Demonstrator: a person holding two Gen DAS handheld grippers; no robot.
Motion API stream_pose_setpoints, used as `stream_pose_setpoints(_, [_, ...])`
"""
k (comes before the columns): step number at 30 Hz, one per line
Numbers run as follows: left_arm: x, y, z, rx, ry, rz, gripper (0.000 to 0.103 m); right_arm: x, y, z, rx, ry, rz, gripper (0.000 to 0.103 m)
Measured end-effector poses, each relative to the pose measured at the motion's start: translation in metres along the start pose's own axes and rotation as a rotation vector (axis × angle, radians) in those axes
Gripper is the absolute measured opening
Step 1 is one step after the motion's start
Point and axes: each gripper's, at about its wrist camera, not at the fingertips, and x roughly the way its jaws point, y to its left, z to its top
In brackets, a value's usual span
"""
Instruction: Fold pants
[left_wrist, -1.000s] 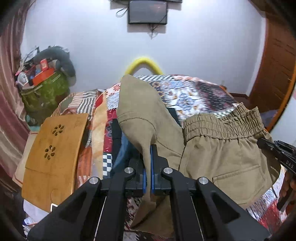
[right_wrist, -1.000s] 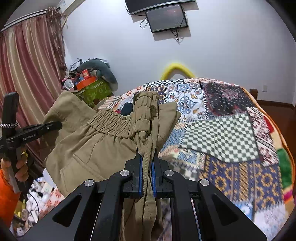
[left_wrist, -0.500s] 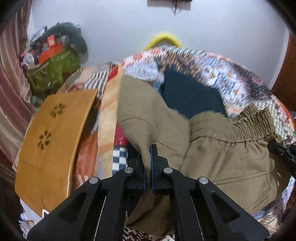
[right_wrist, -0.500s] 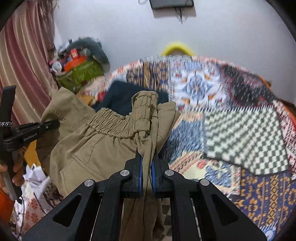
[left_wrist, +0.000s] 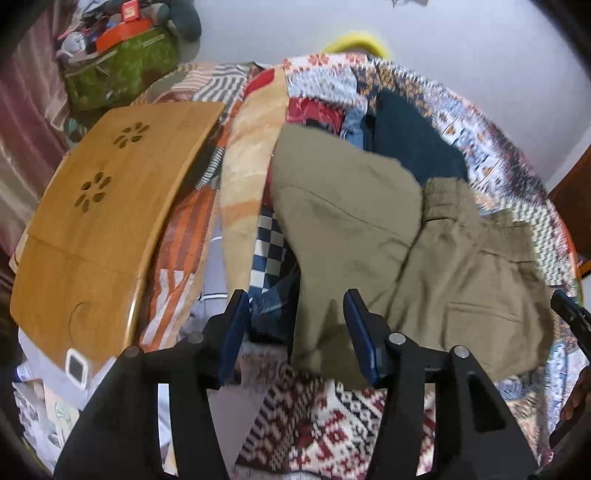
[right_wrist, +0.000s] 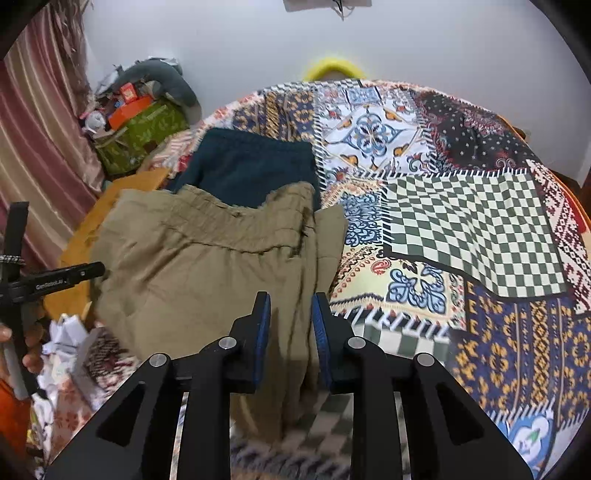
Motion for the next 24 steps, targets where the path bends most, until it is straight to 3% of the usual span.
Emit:
stream_pose_setpoints(6, [-0.086, -0.015, -0.017, 0.063, -0.122, 0.014, 0.054, -0.069, 0.019, -0.001, -0.042, -0.104, 0.028, 0.021])
stream_pose_setpoints(13, [-0.217, -0.056, -0.061, 0.198, -0.369, 0.007, 0.054, -0.175, 0.058, -0.014, -0.129, -0.302, 0.077, 0.021])
stream_pose_setpoints(17, [-0.289, -0.077, -0.100, 0.248, -0.508, -0.008, 0.057, -0.238, 0.086, -0.039, -0.182, -0.466, 0.082, 0.021])
stream_pose_setpoints(24, [-0.379, -0.098, -0.175, 0.285, -0.711, -0.068, 0.066, -0.311, 0.121, -0.085, -0.232, -0.633, 0.092, 0.021])
